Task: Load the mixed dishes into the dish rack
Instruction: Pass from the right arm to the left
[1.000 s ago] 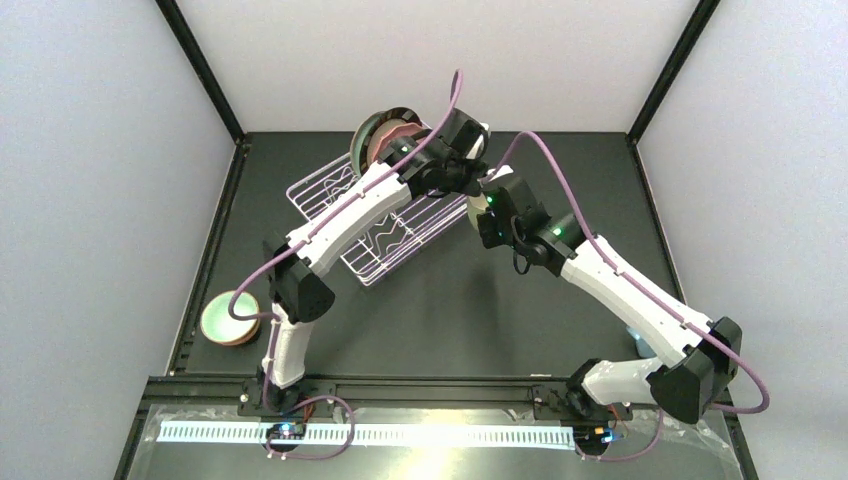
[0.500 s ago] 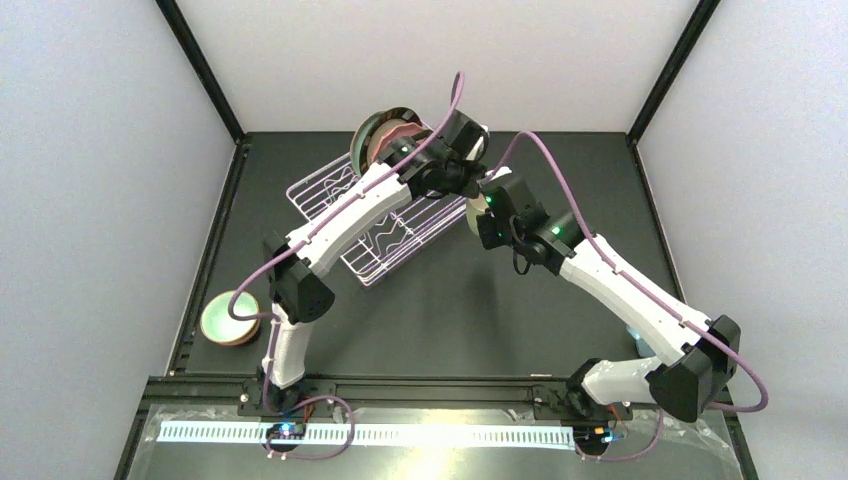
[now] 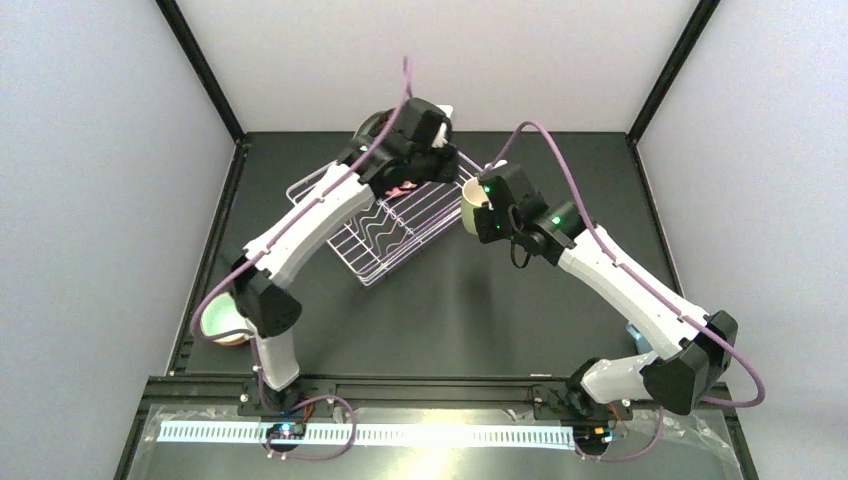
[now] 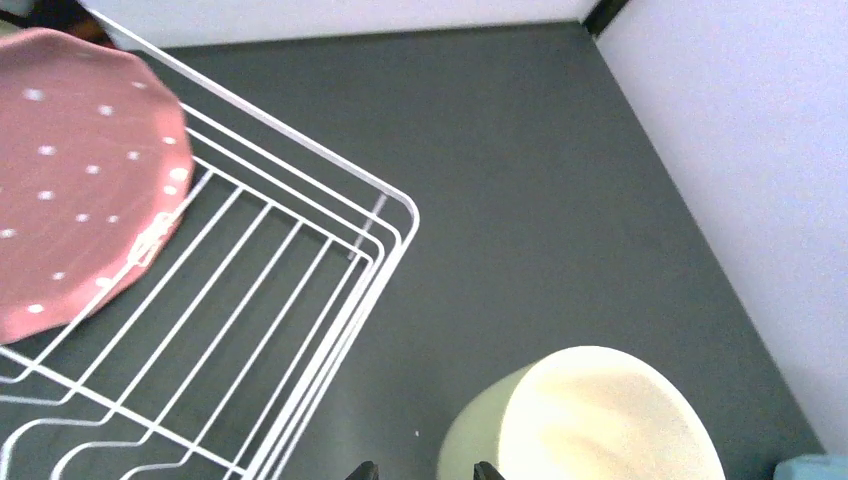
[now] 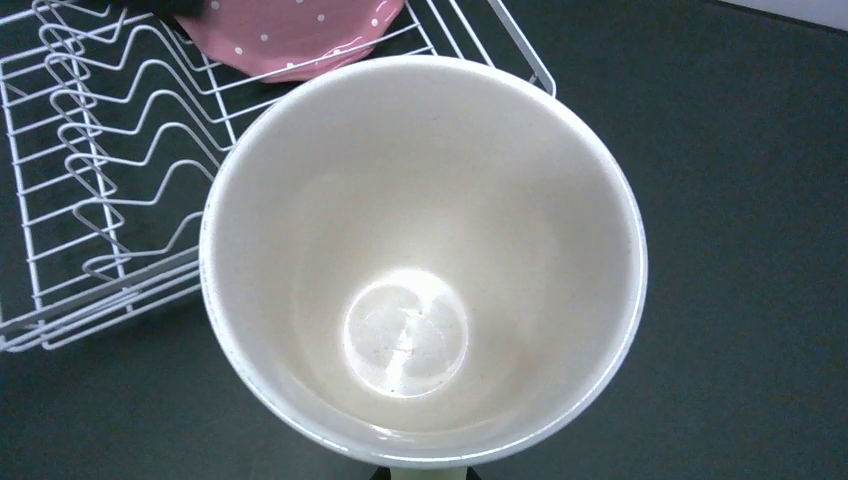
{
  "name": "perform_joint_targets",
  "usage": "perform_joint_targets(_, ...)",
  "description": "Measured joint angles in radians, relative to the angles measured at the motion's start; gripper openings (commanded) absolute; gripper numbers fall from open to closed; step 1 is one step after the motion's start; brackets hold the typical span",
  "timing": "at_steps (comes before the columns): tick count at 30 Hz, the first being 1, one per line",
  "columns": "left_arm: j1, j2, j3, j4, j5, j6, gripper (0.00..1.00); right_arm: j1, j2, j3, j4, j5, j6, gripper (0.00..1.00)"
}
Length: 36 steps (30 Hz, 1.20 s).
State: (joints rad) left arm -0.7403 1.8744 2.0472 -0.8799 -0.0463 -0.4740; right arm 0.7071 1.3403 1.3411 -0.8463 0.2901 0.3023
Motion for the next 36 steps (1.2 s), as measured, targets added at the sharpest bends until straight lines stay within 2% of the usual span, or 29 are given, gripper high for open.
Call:
perform_joint_targets(9, 0.138, -0.237, -0.282, 0.2, -0.002, -0.108, 0.59, -0.002, 0.001, 0.036, -0.03, -0.041, 0.054, 0.0)
perform_joint_targets(14, 0.175, -0.353, -0.5, 0.333, 0.014, -0.169, 0.64, -0.002, 0.022, 0.108, -0.037, -0.08, 0.089, 0.0)
perform_joint_targets(21, 0.212, -0.48, -0.718, 0.483, 0.05, -0.23, 0.72, -0.003, 0.063, 0.208, -0.011, -0.153, 0.16, 0.0)
perform_joint_targets(30, 0.236, -0.674, -0.92, 0.668, 0.065, -0.313, 0.81, -0.032, 0.108, 0.257, 0.108, -0.308, 0.332, 0.0)
perform_joint_targets(36, 0.243, -0.816, -1.058, 0.766, 0.036, -0.375, 0.85, -0.059, 0.112, 0.18, 0.258, -0.43, 0.496, 0.0)
